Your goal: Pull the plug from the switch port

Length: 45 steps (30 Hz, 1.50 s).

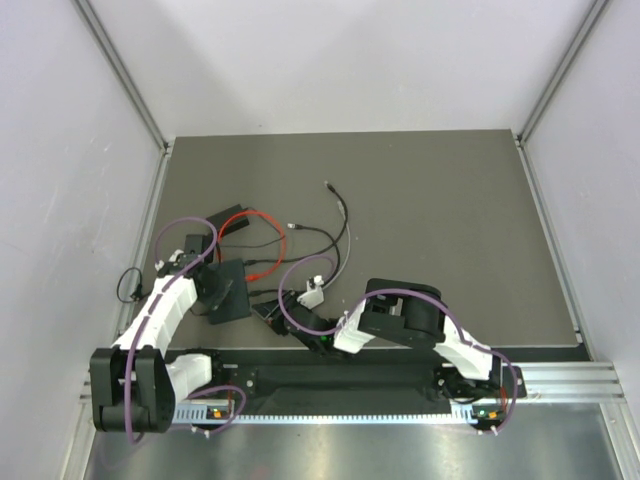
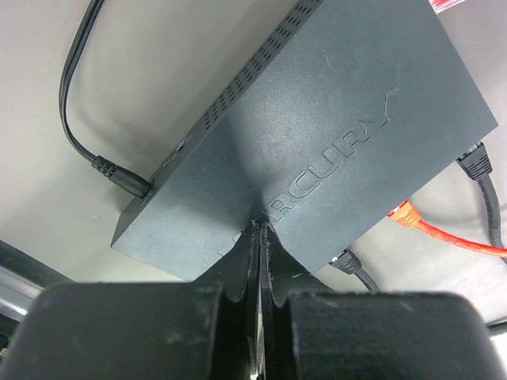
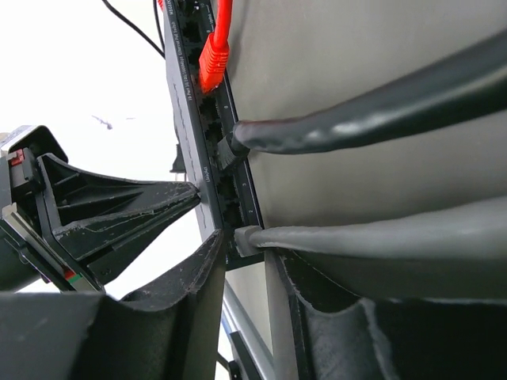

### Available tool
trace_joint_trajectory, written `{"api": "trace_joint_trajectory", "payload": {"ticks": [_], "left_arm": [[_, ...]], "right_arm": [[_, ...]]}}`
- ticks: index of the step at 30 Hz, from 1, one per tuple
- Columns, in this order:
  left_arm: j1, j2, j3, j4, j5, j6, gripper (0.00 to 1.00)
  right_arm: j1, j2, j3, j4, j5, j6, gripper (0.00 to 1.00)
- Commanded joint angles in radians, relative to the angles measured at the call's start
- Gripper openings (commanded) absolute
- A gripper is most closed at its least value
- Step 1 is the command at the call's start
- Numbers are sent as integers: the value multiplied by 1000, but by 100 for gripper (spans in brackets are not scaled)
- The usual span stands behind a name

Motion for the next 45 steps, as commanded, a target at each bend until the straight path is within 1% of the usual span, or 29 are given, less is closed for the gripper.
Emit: {"api": "trace_joint_trajectory", "payload": {"ticks": [1,7,9,10,11,12,15,17,18,20,21,22,24,26,28,29,31,32,33,35,36,38,39,42,45], "left_arm": [[3,51,-70,-92,-4,9,0],[3,61,-73,-86,-1,7,0],[3,58,-75,-86,-2,7,0],[3,55,-75,-86,-2,4,0],[3,55,-75,-86,-2,1,0],[3,54,-76,-84,-1,1,0],[4,60,-76,-83,2,2,0],[4,72,-75,-89,5,10,0],[7,77,-69,-92,10,9,0],[10,87,-69,-87,8,1,0],[10,90,-75,-86,5,-4,0],[10,95,-79,-74,8,-10,0],[10,97,-93,-61,13,-22,0],[9,98,-95,-63,14,-25,0],[9,92,-99,-60,16,-25,0],[9,89,-99,-60,13,-25,0],[10,83,-101,-61,11,-27,0],[10,84,-104,-60,8,-31,0],[10,84,-107,-55,8,-34,0],[9,84,-112,-54,10,-41,0],[10,86,-112,-54,8,-44,0],[10,92,-110,-57,2,-56,0],[9,90,-110,-58,1,-60,0],[9,92,-110,-60,-4,-70,0],[10,95,-110,-61,-6,-76,0]], "right_arm": [[-16,97,29,-118,27,-64,28],[-18,98,55,-163,20,-75,26],[-18,95,69,-207,15,-91,22],[-18,95,82,-219,11,-99,17],[-19,97,86,-226,8,-108,5],[-21,95,86,-214,0,-116,0],[-28,84,43,-133,-3,-116,0],[-41,75,-22,-73,-2,-110,0],[-47,69,-48,-2,4,-81,0],[-64,75,-106,67,-2,-34,0],[-68,87,-126,108,3,15,0],[-71,95,-159,197,12,39,0],[-76,119,-180,251,14,97,0],[-82,118,-206,296,20,112,0],[-85,91,-215,252,27,91,0],[-84,31,-204,81,29,76,0],[-78,-21,-154,-96,41,8,0],[-73,-55,-137,-224,52,-4,0],[-67,-63,-125,-264,69,-6,0],[-67,-68,-102,-304,63,26,0],[-67,-68,-94,-363,58,46,0],[-68,-69,-72,-400,47,72,0],[-67,-72,-65,-449,43,89,0],[-85,-84,-98,-448,29,131,0],[-105,-101,-129,-438,12,139,0]]}}
